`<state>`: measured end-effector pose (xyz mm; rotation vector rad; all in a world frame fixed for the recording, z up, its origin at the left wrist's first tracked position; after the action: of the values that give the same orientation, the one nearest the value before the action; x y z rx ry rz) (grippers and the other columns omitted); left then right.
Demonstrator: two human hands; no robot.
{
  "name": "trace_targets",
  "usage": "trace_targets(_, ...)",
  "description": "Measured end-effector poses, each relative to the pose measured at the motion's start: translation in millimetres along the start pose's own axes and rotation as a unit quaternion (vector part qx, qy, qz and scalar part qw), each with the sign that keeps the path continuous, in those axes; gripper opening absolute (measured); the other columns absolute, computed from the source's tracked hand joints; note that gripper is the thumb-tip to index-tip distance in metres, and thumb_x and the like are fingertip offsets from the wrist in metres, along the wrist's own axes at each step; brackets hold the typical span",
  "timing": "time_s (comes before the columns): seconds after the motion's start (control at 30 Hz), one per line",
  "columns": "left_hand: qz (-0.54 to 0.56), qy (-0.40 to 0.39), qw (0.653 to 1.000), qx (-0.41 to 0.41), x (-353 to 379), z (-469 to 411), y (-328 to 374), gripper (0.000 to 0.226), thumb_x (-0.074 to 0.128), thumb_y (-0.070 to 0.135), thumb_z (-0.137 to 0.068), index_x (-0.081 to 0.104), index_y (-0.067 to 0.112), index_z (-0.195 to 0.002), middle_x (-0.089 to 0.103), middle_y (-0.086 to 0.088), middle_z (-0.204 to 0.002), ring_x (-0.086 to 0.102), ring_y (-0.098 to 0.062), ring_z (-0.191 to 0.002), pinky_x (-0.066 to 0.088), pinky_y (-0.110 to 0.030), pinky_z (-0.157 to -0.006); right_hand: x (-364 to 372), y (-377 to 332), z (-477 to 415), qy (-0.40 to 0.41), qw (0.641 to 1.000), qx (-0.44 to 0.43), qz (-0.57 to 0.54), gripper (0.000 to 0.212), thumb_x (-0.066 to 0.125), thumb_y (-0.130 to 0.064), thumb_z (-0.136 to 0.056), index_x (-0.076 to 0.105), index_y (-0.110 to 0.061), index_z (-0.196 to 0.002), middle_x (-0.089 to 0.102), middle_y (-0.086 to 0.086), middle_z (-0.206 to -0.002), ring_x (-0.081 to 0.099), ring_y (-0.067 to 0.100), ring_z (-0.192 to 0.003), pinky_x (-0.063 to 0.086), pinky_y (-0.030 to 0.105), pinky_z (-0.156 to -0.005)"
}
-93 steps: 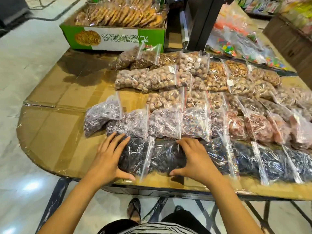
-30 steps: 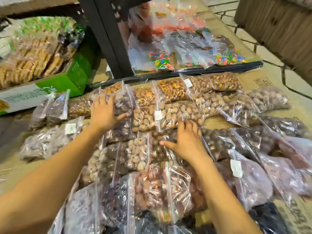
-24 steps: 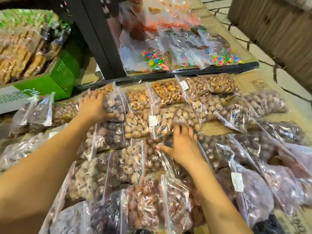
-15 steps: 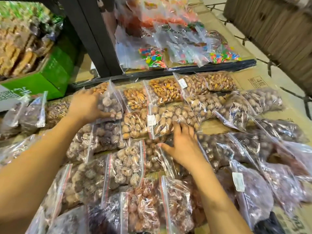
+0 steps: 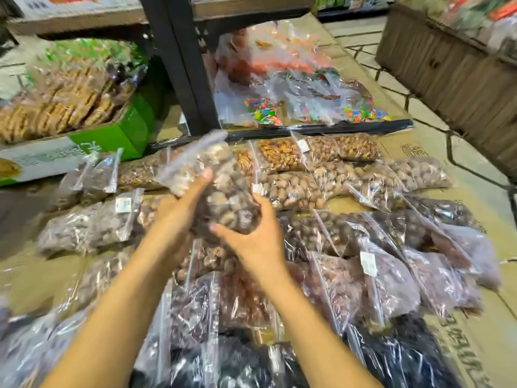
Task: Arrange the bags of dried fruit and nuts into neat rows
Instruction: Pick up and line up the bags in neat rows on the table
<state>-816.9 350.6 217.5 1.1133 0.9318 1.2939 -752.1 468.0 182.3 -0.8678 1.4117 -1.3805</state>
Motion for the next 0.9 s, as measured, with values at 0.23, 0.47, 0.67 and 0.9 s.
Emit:
trace_targets(0.23,-0.028,-0.098,0.991,-0.084,-25,75,-64,0.055,0.084,0.061,-0.052,0.075,0.028,-0.095,0.07,0.005,-0.092,0.066,-0.016,-0.081,0.054,-0.035,-0.076,-42,37,58,-0.031,0.985,0.108,-0.132,0.103,0.078,-0.05,-0.058,0.029,-0.02,-0.143,0.036,0.004,-0.147,0.039,0.009,-0.115,0.034,0.034,-0.102)
trace_targets(0.47,0.061,-0.09,0.99,-0.09,-38,125,-94,0.093,0.087,0.062,-0.045,0.062,0.011,-0.118,0.07,-0.01,-0.111,0.065,-0.027,-0.103,0.052,-0.047,-0.089,-18,48,113,-0.09,0.982,0.111,-0.121,0.103,0.081,-0.061,-0.05,0.037,-0.027,-0.137,0.04,-0.006,-0.144,0.042,0.01,-0.128,0.037,0.041,-0.107)
trace_targets(0.67,0.078,-0.002,0.994,-0.077,-44,142,-106,0.046,0.079,0.052,-0.061,0.076,0.018,-0.092,0.072,-0.012,-0.1,0.063,-0.031,-0.092,0.047,-0.045,-0.088,-11,47,138,-0.173,0.982,0.068,0.036,0.064,0.074,-0.045,-0.073,0.042,-0.027,-0.125,0.044,-0.03,-0.109,0.044,-0.007,-0.105,0.035,0.012,-0.081)
trace_targets(0.9,-0.107,0.079,0.99,0.043,-85,122,-84,0.025,0.077,0.021,-0.077,0.061,0.003,-0.081,0.067,-0.011,-0.066,0.061,-0.022,-0.063,0.05,-0.035,-0.059,-19,62,134,-0.12,0.989,0.087,0.024,0.054,0.071,-0.058,-0.065,0.052,-0.037,-0.11,0.058,-0.005,-0.113,0.056,0.009,-0.105,0.049,0.037,-0.095)
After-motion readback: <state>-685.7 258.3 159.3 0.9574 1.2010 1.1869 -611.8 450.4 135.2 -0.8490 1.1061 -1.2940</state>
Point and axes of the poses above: each hand's wrist, its own z-axis away from the middle knuckle, its own x-axis out of the palm, y = z × x, the point moved 5 cm from there along -z, towards the middle knuckle
